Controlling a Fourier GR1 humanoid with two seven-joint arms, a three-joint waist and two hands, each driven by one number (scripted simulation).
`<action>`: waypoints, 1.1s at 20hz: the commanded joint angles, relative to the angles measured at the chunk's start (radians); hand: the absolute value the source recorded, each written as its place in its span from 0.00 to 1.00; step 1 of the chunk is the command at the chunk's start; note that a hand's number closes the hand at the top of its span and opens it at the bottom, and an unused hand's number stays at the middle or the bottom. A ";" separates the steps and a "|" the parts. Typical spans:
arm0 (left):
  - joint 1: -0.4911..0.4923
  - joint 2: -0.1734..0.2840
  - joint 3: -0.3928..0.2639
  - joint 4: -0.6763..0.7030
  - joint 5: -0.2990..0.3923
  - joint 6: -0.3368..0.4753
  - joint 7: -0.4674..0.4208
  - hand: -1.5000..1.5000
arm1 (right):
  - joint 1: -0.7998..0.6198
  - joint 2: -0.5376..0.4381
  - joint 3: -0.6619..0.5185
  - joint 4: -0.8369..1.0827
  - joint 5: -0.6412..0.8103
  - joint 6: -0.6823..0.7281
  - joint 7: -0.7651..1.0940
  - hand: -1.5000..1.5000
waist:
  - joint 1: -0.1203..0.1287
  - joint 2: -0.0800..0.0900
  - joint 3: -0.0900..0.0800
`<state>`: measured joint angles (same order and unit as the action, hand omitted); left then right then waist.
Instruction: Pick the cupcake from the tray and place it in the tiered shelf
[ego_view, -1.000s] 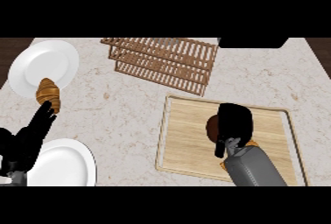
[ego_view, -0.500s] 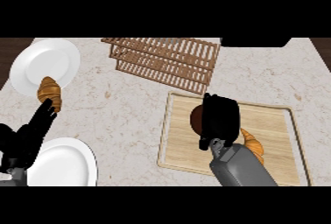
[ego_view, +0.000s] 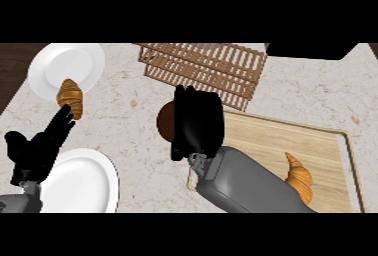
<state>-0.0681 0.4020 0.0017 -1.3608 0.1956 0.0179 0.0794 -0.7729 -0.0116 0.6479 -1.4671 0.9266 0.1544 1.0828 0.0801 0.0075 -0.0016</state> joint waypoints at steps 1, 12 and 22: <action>-0.016 -0.013 -0.004 0.006 -0.009 0.011 0.009 0.50 | -0.124 0.011 0.051 -0.024 -0.125 -0.141 0.227 1.00 | -0.003 -0.006 0.000; 0.031 -0.012 0.010 0.011 -0.016 0.010 -0.015 0.50 | -0.425 0.011 -0.044 -0.096 -0.169 -0.250 0.402 1.00 | -0.035 -0.018 -0.001; 0.051 0.005 0.043 0.014 0.002 -0.011 -0.023 0.50 | -0.695 0.011 -0.186 0.081 -0.099 -0.136 0.404 1.00 | -0.060 -0.022 -0.002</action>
<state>-0.0282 0.3976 0.0309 -1.3455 0.1869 0.0199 0.0606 -1.3545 -0.0152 0.4944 -1.4502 0.7898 -0.0417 1.2401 0.0310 -0.0119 -0.0030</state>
